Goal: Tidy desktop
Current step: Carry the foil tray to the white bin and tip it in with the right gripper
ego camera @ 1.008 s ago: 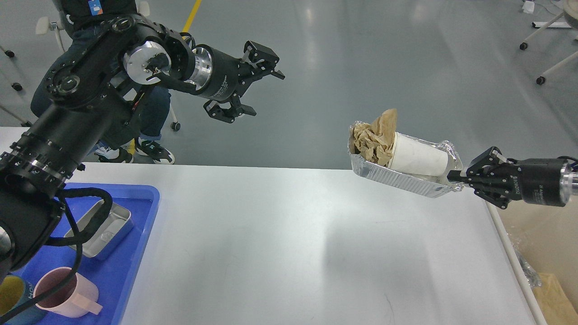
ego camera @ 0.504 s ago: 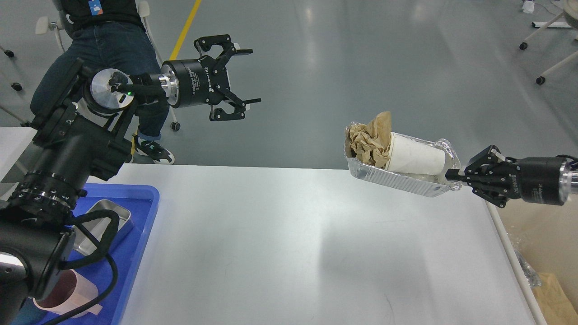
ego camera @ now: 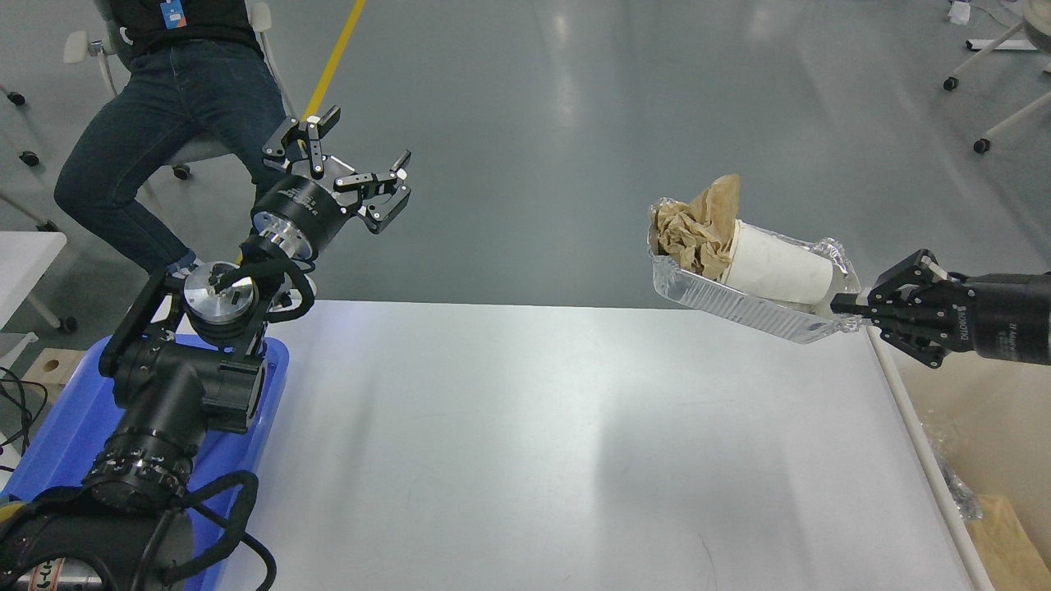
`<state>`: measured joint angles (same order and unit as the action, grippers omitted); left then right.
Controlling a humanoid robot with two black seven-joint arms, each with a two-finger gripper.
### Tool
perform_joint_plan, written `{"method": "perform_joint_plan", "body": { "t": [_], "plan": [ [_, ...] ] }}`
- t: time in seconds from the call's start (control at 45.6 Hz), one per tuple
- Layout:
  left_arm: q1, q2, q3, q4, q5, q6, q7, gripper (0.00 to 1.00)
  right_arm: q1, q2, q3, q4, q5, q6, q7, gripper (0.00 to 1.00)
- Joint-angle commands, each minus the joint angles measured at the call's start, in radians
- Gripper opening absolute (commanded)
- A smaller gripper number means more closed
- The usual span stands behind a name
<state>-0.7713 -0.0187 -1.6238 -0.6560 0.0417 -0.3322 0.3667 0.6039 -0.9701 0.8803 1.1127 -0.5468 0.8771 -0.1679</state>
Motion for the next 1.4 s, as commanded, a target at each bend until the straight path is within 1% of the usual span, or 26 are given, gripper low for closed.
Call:
{"method": "perform_joint_plan", "body": {
  "t": [0.0, 0.11, 0.197, 0.307, 0.46, 0.636, 0.701, 0.877, 0.986, 1.14, 1.381],
  "plan": [
    [0.038, -0.021, -0.041, 0.016, -0.100, 0.059, 0.000, 0.97, -0.006, -0.010, 0.002, -0.002, 0.025, 0.005, 0.001, 0.00],
    [0.070, -0.027, -0.042, 0.029, -0.108, 0.056, -0.002, 0.97, -0.007, -0.015, 0.002, -0.005, 0.030, 0.005, 0.002, 0.00],
    [0.084, -0.036, -0.056, 0.029, -0.126, 0.038, 0.000, 0.97, -0.007, -0.015, 0.002, -0.004, 0.031, 0.005, 0.002, 0.00],
    [0.086, -0.047, -0.067, 0.029, -0.158, 0.022, 0.005, 0.97, -0.007, -0.016, 0.002, -0.002, 0.044, 0.005, 0.002, 0.00],
    [0.087, -0.046, -0.051, 0.029, -0.158, 0.021, 0.008, 0.97, -0.007, -0.019, 0.011, -0.004, 0.047, 0.005, 0.002, 0.00],
    [0.087, -0.032, -0.047, 0.029, -0.148, 0.027, 0.014, 0.97, -0.009, -0.058, 0.017, -0.016, 0.070, 0.005, 0.002, 0.00],
    [0.087, -0.024, -0.036, 0.029, -0.143, 0.027, 0.017, 0.97, -0.015, -0.091, 0.017, -0.025, 0.096, 0.003, 0.002, 0.00],
    [0.087, 0.036, 0.018, 0.029, -0.143, 0.033, 0.015, 0.97, -0.019, -0.145, 0.017, -0.070, 0.136, -0.007, 0.001, 0.00],
    [0.086, 0.062, 0.021, 0.029, -0.143, 0.038, 0.015, 0.97, -0.019, -0.173, 0.017, -0.140, 0.160, -0.010, 0.001, 0.00],
    [0.086, 0.083, 0.025, 0.029, -0.143, 0.039, 0.015, 0.97, -0.019, -0.176, 0.017, -0.301, 0.163, -0.010, 0.001, 0.00],
    [0.086, 0.086, 0.030, 0.029, -0.143, 0.061, 0.017, 0.97, -0.044, -0.122, 0.002, -0.553, 0.159, -0.015, 0.004, 0.00]
  ]
}}
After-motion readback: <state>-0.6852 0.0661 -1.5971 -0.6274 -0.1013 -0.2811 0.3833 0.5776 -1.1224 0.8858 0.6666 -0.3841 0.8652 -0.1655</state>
